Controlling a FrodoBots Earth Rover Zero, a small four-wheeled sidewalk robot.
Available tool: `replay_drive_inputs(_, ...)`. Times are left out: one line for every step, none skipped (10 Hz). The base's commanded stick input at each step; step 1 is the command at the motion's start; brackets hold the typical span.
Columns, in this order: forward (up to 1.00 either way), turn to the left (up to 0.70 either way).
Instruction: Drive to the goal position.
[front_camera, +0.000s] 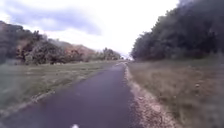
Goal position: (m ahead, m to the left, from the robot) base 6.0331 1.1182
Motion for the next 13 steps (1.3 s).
replay_drive_inputs(0.60,0.00)
replay_drive_inputs(0.60,0.00)
replay_drive_inputs(0.60,0.00)
replay_drive_inputs(0.60,0.00)
replay_drive_inputs(0.60,0.00)
replay_drive_inputs(0.60,0.00)
replay_drive_inputs(0.60,0.00)
replay_drive_inputs(0.60,0.00)
replay_drive_inputs(0.60,0.00)
replay_drive_inputs(0.60,0.00)
replay_drive_inputs(0.60,0.00)
replay_drive_inputs(0.60,0.00)
replay_drive_inputs(0.60,0.00)
